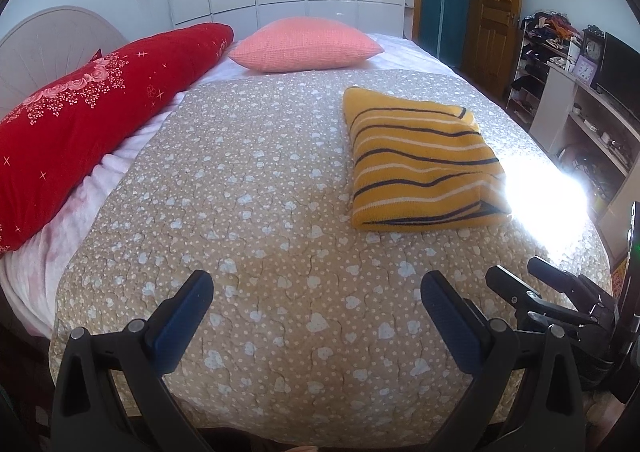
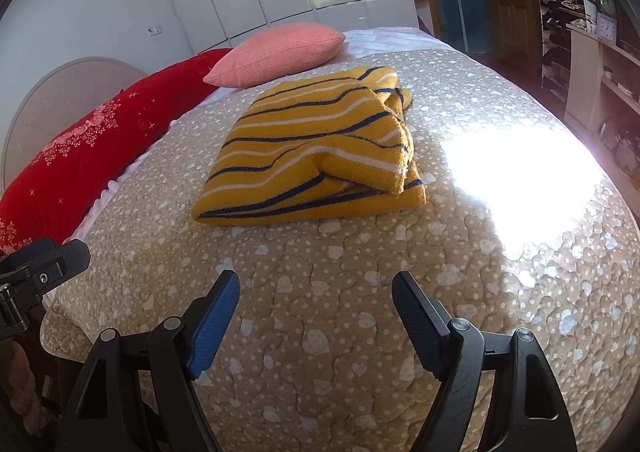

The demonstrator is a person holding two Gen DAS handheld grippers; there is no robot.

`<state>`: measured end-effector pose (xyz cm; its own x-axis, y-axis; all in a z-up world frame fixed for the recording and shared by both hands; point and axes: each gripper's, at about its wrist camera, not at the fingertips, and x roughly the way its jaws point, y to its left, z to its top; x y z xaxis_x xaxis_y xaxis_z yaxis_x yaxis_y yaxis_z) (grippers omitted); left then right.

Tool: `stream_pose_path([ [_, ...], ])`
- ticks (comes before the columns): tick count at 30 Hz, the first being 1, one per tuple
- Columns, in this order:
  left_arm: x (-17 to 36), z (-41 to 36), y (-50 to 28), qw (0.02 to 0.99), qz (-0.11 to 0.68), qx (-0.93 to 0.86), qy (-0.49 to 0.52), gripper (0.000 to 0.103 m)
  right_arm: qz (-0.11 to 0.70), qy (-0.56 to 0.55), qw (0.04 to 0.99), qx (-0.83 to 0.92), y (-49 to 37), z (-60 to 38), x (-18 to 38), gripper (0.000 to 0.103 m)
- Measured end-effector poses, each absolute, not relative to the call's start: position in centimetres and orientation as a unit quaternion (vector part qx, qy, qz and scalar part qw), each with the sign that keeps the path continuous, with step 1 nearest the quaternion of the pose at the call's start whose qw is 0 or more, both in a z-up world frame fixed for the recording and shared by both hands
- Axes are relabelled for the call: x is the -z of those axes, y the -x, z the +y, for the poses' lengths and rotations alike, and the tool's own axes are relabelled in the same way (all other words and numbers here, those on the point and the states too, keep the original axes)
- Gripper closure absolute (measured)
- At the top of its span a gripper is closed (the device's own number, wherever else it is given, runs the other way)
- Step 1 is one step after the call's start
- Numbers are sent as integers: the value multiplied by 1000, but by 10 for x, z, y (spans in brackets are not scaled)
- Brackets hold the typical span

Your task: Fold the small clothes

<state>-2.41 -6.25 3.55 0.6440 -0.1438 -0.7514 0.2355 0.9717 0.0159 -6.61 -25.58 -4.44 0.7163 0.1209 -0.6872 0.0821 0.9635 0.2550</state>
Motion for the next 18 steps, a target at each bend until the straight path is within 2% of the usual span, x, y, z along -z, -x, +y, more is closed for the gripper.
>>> stream_pose_path([
  [18, -26, -70, 19, 901, 416, 104, -65, 0, 378, -118, 918, -3, 58, -255, 44, 20],
])
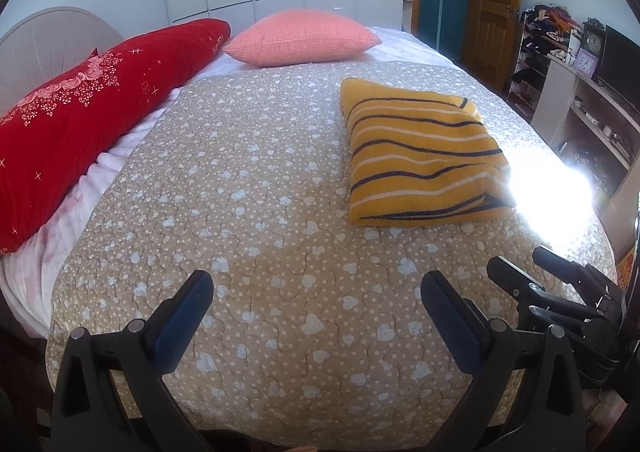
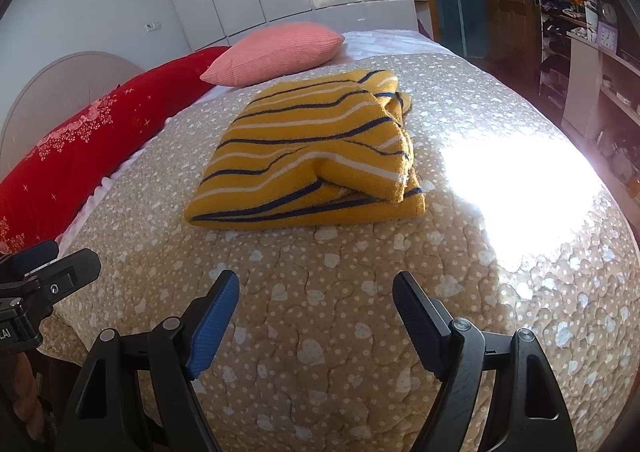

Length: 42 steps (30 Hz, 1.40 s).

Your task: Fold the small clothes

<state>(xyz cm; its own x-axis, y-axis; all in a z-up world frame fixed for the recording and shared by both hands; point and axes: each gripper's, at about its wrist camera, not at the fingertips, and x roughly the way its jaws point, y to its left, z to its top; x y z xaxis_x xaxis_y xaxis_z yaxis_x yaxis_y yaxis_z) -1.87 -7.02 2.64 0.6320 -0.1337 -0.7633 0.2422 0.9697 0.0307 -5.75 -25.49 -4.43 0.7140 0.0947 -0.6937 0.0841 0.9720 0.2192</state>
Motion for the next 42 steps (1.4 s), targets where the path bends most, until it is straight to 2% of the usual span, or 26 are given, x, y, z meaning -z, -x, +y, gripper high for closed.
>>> stream_pose_path([
  [6, -23, -67, 16, 898, 423, 101, -62, 0, 373, -128, 919, 8, 56, -263, 42, 19],
  [11, -20, -65, 13, 897, 427, 96, -61, 0, 325, -158, 932, 31, 48, -286, 20, 20],
  [13, -18, -66, 13, 895, 432, 97, -59, 0, 307, -169, 937, 15, 36, -291, 13, 30],
  [14, -18, -66, 14, 894, 434, 98, -58, 0, 304, -171, 937, 4, 27, -292, 13, 38],
  [17, -17, -67, 14, 893, 436, 98, -63, 0, 321, -185, 928, -30, -4, -297, 25, 46],
  [19, -18, -67, 15, 893, 434, 98, -68, 0, 382, -187, 905, -8, -26, -304, 48, 51],
  [20, -18, -66, 15, 893, 433, 99, -68, 0, 414, -193, 890, -2, -33, -308, 60, 59],
  [23, -17, -61, 13, 896, 428, 94, -74, 0, 415, -180, 892, 12, -26, -309, 47, 60],
  [26, -14, -58, 8, 896, 429, 92, -73, 0, 344, -188, 920, 3, -15, -313, 10, 55],
  [28, -11, -59, 3, 893, 434, 95, -65, 0, 317, -197, 928, -9, -23, -319, -9, 55],
  [31, -8, -59, 0, 892, 437, 97, -62, 0, 323, -209, 923, -31, -69, -329, -12, 55],
  [35, -5, -54, -3, 893, 436, 85, -72, 0, 397, -187, 898, 12, -150, -350, 34, 56],
  [36, -5, -52, -4, 894, 435, 81, -73, 0, 419, -191, 887, 26, -164, -359, 49, 41],
  [38, -7, -45, -5, 896, 432, 73, -71, 0, 412, -219, 882, 71, -165, -382, 54, 21],
  [42, -12, -32, -5, 904, 421, 58, -53, 0, 381, -233, 890, 93, -130, -387, 31, 22],
])
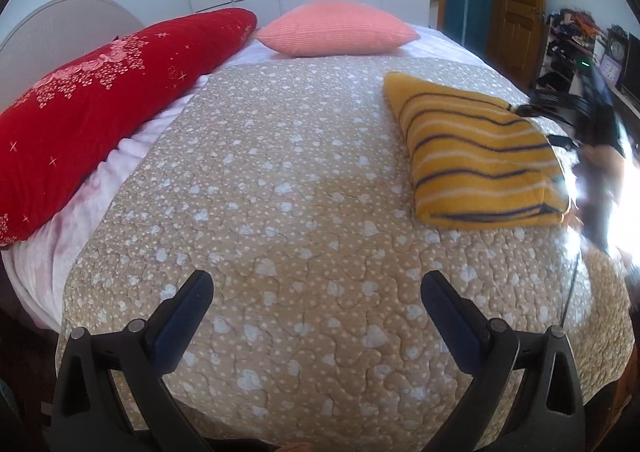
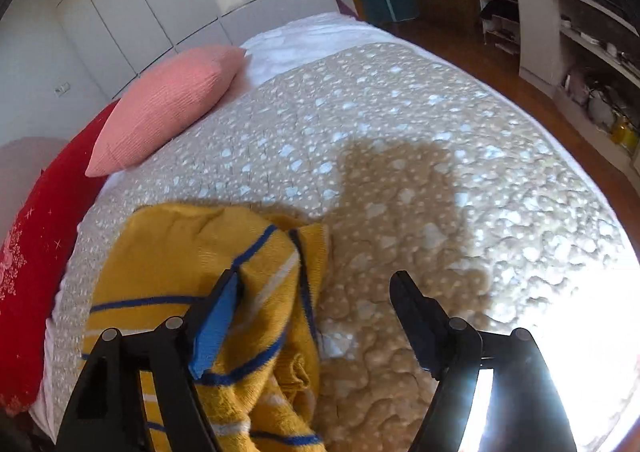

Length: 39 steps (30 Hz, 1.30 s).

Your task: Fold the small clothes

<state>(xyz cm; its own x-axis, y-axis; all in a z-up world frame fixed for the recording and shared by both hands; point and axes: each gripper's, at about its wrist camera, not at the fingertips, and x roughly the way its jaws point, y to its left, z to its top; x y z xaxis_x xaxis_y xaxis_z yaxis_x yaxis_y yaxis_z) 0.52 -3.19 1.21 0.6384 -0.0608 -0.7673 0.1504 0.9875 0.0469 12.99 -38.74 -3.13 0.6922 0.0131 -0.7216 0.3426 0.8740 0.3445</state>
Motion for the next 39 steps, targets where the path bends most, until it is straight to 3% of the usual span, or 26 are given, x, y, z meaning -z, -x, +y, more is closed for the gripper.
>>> stream_pose_path([
  [6, -27, -31, 7, 912, 405, 50, -31, 0, 394, -229, 890, 14, -44, -346, 2, 22],
  [14, -61, -39, 45, 931, 358, 55, -48, 0, 405, -76, 911, -9, 40, -279, -14, 21],
  [28, -87, -48, 85, 942, 321, 69, -67, 0, 380, 54, 914, 129, 87, -259, -26, 19],
  [39, -88, -64, 94, 940, 320, 86, -84, 0, 339, 67, 924, 167, 119, -257, -36, 15],
])
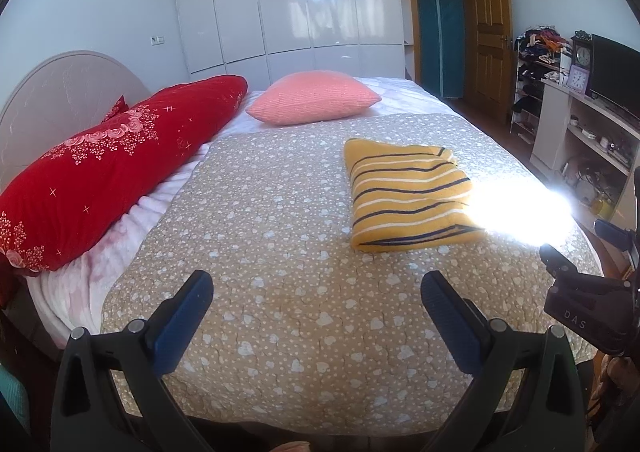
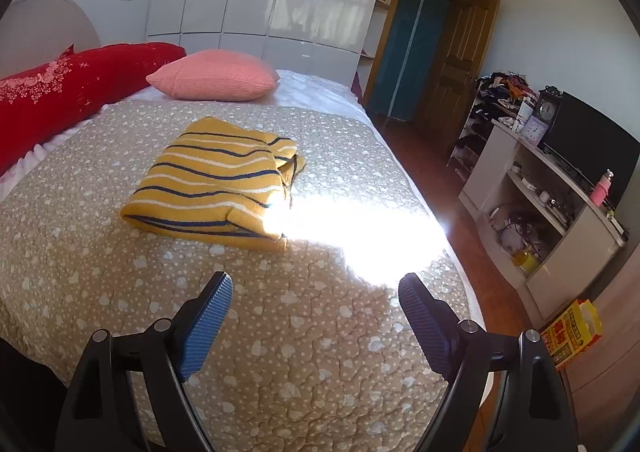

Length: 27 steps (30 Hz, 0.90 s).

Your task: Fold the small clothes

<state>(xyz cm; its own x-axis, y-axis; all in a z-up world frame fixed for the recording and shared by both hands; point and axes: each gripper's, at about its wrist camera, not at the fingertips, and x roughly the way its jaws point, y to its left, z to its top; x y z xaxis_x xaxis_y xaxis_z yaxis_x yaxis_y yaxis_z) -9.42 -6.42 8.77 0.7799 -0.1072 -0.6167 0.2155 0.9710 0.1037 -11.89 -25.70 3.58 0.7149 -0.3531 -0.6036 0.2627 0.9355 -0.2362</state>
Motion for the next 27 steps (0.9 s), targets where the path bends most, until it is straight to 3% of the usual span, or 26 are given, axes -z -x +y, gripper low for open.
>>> stream_pose_path([
  [27, -44, -58, 61, 913, 392, 91, -67, 0, 370, 73, 915, 144, 87, -246, -3, 11],
])
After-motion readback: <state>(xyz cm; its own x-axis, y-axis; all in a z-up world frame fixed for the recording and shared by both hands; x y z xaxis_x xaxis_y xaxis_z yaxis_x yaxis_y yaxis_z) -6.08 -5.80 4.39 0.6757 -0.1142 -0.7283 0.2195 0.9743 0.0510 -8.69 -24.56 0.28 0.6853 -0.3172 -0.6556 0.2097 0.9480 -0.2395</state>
